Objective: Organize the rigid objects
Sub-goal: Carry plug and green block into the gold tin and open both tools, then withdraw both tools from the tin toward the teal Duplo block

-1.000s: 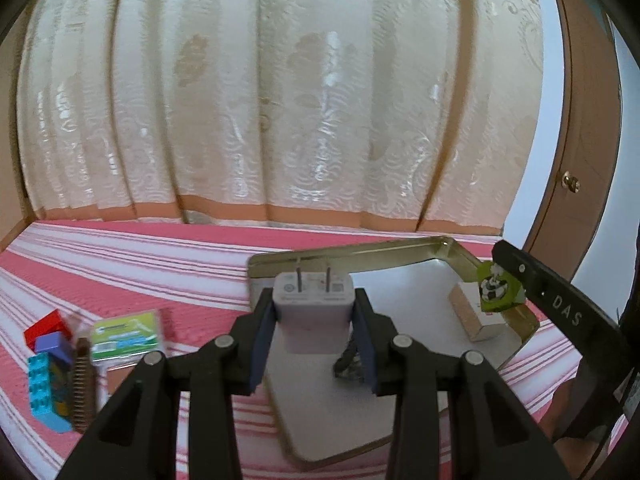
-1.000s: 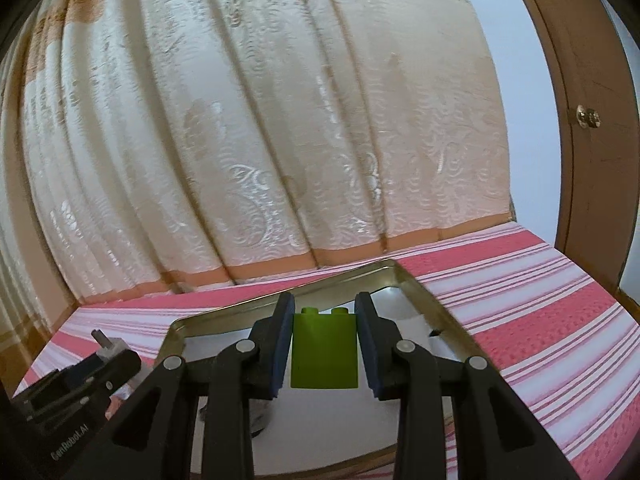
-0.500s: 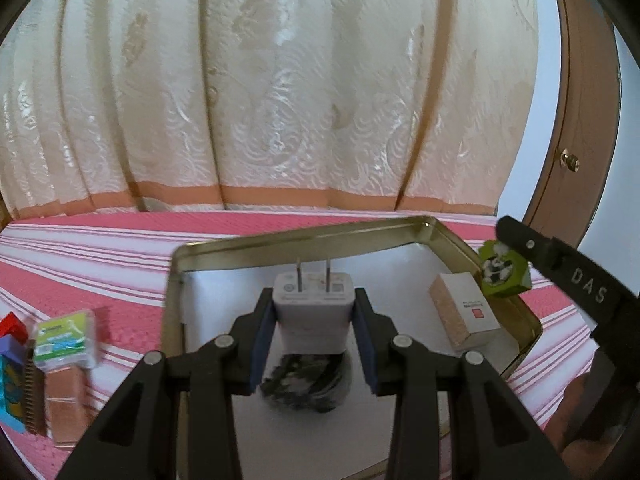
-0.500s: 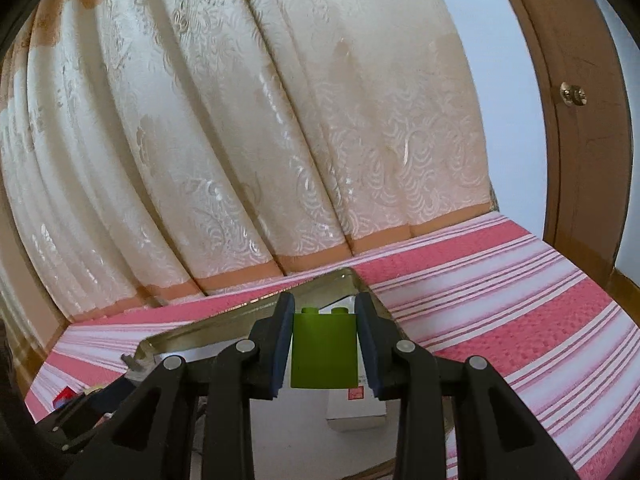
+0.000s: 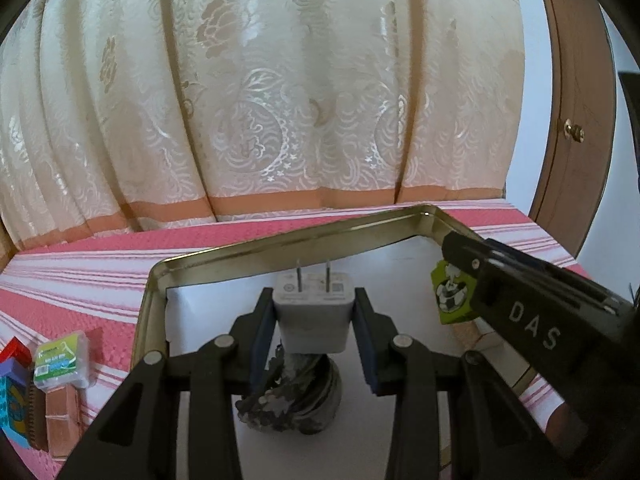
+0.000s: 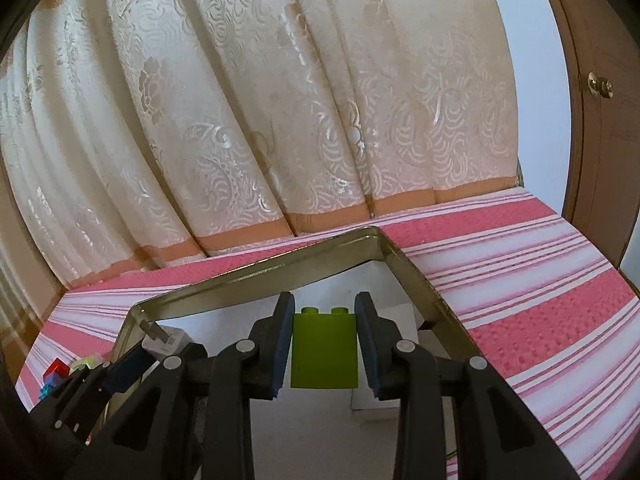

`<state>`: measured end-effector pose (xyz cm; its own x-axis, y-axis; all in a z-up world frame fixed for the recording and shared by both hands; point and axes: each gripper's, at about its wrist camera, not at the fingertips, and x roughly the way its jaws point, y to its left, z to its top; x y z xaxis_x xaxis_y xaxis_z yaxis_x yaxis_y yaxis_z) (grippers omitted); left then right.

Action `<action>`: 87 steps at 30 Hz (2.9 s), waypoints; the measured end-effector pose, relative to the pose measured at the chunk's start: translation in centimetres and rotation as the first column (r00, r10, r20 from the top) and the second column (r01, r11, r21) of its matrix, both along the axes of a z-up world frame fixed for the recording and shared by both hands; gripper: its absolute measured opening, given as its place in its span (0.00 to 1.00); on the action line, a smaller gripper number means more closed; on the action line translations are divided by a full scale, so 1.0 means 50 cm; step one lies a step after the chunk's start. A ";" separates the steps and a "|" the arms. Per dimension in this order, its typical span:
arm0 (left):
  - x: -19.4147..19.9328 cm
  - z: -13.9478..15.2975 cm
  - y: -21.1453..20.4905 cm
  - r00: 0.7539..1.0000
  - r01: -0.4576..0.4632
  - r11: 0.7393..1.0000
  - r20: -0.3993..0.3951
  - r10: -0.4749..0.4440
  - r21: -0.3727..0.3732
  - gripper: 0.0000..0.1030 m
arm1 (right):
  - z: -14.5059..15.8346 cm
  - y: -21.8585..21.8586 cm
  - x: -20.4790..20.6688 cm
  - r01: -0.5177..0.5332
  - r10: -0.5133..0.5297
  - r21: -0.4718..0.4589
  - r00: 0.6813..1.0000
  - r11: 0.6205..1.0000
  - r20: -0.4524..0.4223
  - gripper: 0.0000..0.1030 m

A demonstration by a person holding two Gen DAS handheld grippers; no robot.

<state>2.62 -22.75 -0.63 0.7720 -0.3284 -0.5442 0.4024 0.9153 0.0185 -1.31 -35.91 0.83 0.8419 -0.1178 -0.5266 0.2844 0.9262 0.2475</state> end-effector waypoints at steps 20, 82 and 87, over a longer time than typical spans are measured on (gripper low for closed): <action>-0.017 0.010 0.009 0.999 -0.015 1.000 0.044 0.014 0.023 1.00 | 0.018 0.006 -0.037 0.089 -0.083 -0.050 0.991 0.995 0.109 0.80; -0.037 0.023 0.339 0.964 -0.250 0.968 0.086 0.252 -0.028 1.00 | 0.023 0.223 -0.141 0.151 -0.115 -0.131 0.962 0.980 0.250 0.80; -0.030 0.022 0.382 0.957 -0.280 0.959 0.074 0.282 -0.029 0.99 | 0.023 0.277 -0.130 0.095 -0.059 -0.134 0.967 0.986 0.246 0.80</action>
<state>1.11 -3.66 0.46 0.8735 -0.1016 -0.4761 0.1271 0.9917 0.0216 -7.81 -22.04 1.97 0.9269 -0.2470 -0.2826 0.3049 0.9347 0.1829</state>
